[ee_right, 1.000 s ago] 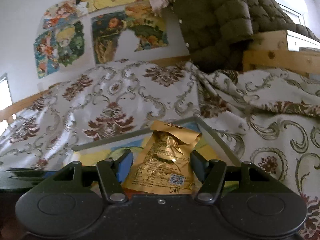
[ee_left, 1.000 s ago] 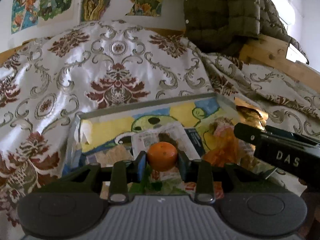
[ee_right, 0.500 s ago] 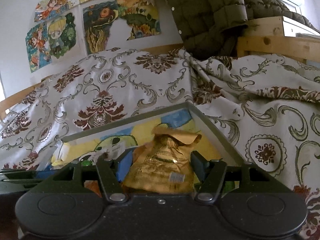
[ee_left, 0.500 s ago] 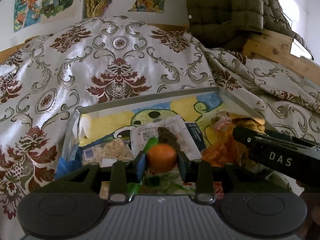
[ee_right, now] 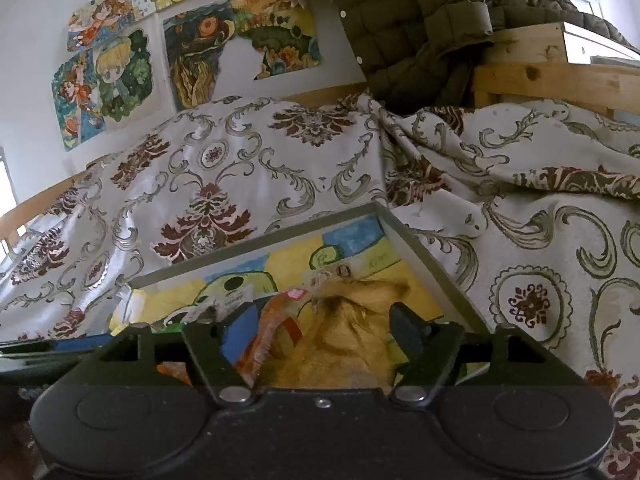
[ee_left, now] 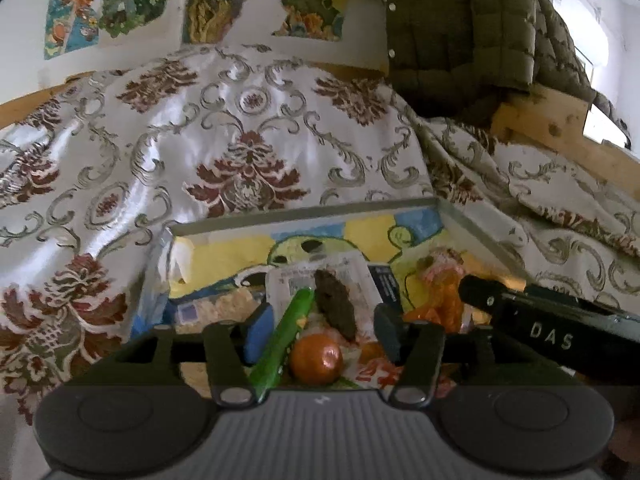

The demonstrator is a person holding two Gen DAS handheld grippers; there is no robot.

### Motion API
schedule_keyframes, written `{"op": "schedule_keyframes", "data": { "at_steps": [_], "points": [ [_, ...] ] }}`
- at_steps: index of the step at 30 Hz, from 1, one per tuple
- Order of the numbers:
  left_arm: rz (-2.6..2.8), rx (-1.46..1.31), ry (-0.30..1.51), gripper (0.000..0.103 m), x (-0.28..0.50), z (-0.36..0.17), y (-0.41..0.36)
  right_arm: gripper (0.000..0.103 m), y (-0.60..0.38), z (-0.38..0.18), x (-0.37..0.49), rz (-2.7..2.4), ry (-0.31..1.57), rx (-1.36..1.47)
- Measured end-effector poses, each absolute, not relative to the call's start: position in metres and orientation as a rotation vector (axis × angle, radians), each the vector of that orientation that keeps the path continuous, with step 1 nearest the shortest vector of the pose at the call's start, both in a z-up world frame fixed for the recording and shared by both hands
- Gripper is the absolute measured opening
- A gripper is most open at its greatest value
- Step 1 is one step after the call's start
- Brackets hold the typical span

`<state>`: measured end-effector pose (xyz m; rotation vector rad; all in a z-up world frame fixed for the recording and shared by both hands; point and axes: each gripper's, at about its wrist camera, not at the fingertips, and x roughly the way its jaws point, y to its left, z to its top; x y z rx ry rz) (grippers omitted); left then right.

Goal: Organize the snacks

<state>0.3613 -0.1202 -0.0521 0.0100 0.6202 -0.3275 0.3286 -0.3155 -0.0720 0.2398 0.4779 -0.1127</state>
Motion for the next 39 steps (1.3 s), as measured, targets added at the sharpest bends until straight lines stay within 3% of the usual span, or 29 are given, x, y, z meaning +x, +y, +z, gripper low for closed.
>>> {"op": "schedule_keyframes", "data": {
  "at_steps": [17, 29, 39],
  "points": [
    [-0.201, -0.110, 0.457, 0.100, 0.286, 0.025, -0.072, 0.102, -0.315, 0.001, 0.253, -0.105, 0.346, 0.233],
    [-0.135, -0.122, 0.372, 0.103, 0.203, 0.051, -0.045, 0.102, -0.290, 0.047, 0.163, -0.071, 0.272, 0.176],
    [-0.086, -0.100, 0.362, 0.103, 0.133, 0.051, -0.029, 0.102, -0.275, 0.050, 0.095, -0.067, 0.276, 0.164]
  ]
}}
